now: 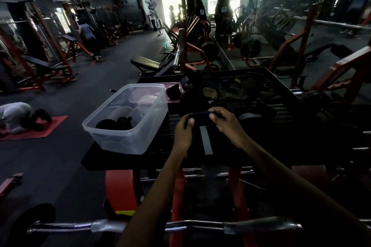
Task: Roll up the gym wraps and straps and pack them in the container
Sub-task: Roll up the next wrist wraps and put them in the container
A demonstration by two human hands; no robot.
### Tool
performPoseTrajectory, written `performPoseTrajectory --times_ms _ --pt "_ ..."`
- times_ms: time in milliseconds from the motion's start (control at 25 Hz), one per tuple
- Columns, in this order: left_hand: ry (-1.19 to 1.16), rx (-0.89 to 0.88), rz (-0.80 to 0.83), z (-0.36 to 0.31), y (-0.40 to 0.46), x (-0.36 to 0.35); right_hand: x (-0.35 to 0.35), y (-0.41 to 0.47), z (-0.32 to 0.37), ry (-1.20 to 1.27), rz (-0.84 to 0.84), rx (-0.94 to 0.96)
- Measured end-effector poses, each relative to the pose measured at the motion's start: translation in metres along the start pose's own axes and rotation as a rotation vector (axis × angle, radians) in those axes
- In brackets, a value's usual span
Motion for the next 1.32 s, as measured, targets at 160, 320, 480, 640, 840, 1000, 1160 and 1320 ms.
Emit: performPoseTrajectory --times_ms 160,320,480,640,840,1000,1160,1320 --pt "0.032 -0.017 0.009 0.0 0.001 -0.001 0.0 -0.001 -0.004 0.029 -0.004 -0.049" --pt "-0.044 0.048 0.019 0.006 0.007 -0.001 0.001 -0.001 0.004 0.038 -0.026 0.032" --pt "-0.023 0.015 -0.029 0.001 0.006 0.002 -0.005 -0.001 0.003 0.146 -0.021 -0.051" --pt "-0.012 0.078 -0.007 0.009 0.012 -0.001 -0.001 0.001 0.006 0.056 -0.019 0.018" --pt "0.015 0.028 -0.084 0.006 0.011 0.003 -0.004 0.0 0.008 0.076 -0.021 -0.023" --pt "0.029 0.071 -0.03 0.008 0.01 0.0 0.0 0.001 0.009 0.023 -0.017 0.05" --pt "0.017 0.058 -0.08 0.005 0.009 0.003 -0.004 -0.002 0.012 0.029 0.03 -0.003" --pt "-0.007 0.092 -0.048 0.006 0.01 0.0 -0.002 -0.002 0.011 0.037 0.021 0.009"
Point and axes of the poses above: each hand's wrist, its own y-axis towards the middle knuckle, its own x-axis out of the back of the hand, z = x × y, the point moved 4 cm from there along y, towards the middle knuckle, and after that the axes turned 14 degrees about x, right-handed, at the moved point
